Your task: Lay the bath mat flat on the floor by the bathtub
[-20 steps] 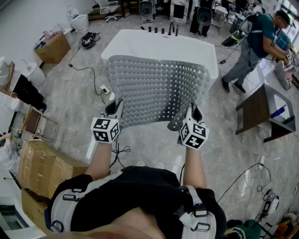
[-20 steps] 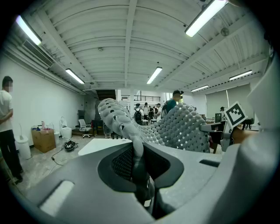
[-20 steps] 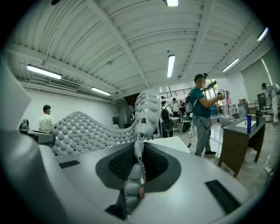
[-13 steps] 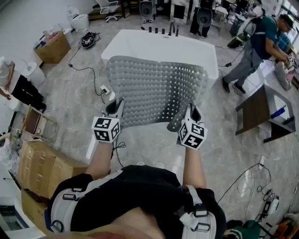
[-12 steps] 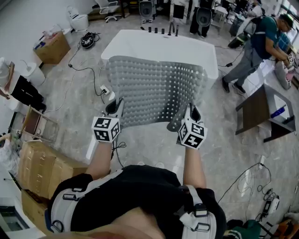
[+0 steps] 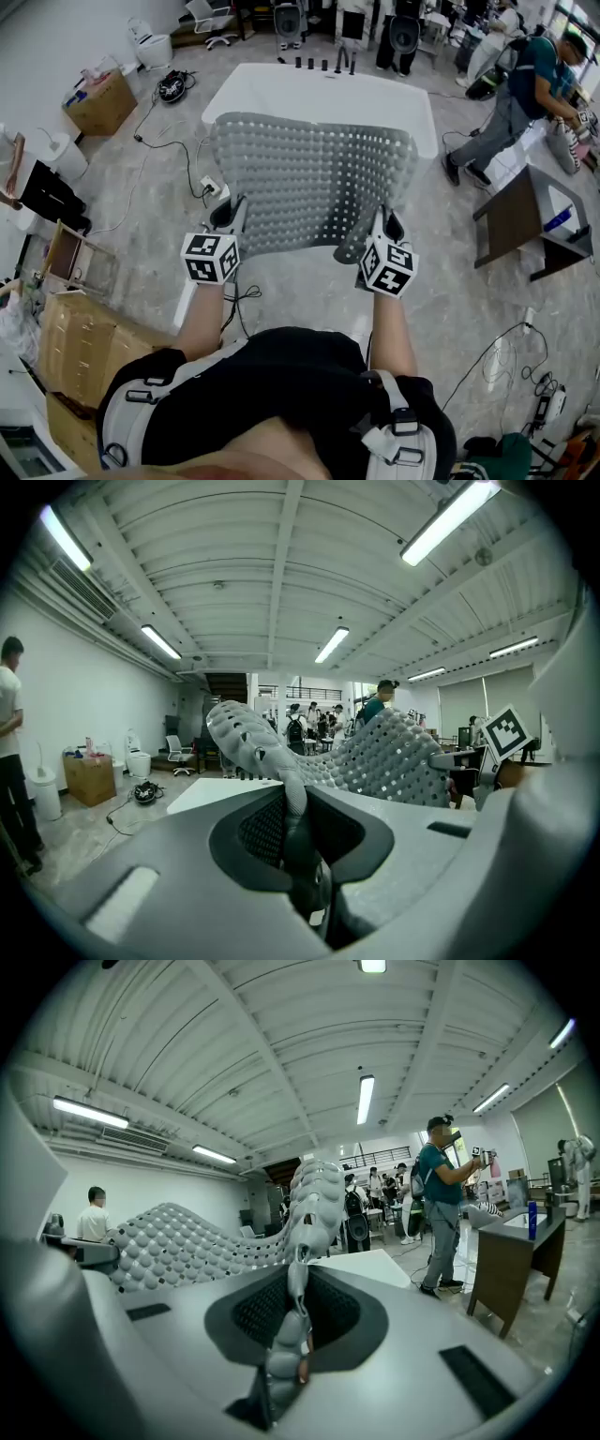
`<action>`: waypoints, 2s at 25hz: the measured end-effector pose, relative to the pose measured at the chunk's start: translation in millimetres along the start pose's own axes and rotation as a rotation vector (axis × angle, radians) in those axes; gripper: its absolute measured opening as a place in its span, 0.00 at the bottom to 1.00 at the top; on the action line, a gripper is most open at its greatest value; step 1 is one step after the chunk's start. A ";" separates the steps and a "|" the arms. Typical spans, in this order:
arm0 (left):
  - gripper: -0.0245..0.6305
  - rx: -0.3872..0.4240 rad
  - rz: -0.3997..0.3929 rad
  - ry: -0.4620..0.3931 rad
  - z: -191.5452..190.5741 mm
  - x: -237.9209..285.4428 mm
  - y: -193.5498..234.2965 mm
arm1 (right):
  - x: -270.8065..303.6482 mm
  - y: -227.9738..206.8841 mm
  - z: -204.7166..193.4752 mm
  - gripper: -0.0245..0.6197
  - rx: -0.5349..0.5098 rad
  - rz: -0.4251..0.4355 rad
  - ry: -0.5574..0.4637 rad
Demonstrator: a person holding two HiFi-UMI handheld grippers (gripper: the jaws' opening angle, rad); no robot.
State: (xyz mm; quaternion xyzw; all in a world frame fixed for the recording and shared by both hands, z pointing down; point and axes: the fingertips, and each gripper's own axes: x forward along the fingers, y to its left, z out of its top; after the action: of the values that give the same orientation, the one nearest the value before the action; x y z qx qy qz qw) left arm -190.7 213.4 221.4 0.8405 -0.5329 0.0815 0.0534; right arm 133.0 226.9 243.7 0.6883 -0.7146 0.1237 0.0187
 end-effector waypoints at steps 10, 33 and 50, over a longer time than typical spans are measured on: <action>0.11 -0.007 -0.055 0.004 -14.6 22.2 15.3 | 11.3 -5.5 -14.6 0.11 0.024 -0.065 -0.002; 0.11 0.039 0.018 0.055 48.8 340.4 92.2 | 342.5 -71.6 60.3 0.11 0.017 0.036 0.013; 0.11 -0.008 -0.080 0.226 -2.8 432.5 138.0 | 423.9 -71.2 9.0 0.11 0.049 -0.036 0.205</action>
State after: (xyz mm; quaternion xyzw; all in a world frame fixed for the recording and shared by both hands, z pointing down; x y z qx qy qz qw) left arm -134.7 -228.7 308.3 0.8464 -0.4897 0.1717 0.1196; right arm 182.7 -191.4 329.3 0.6851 -0.6931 0.2106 0.0771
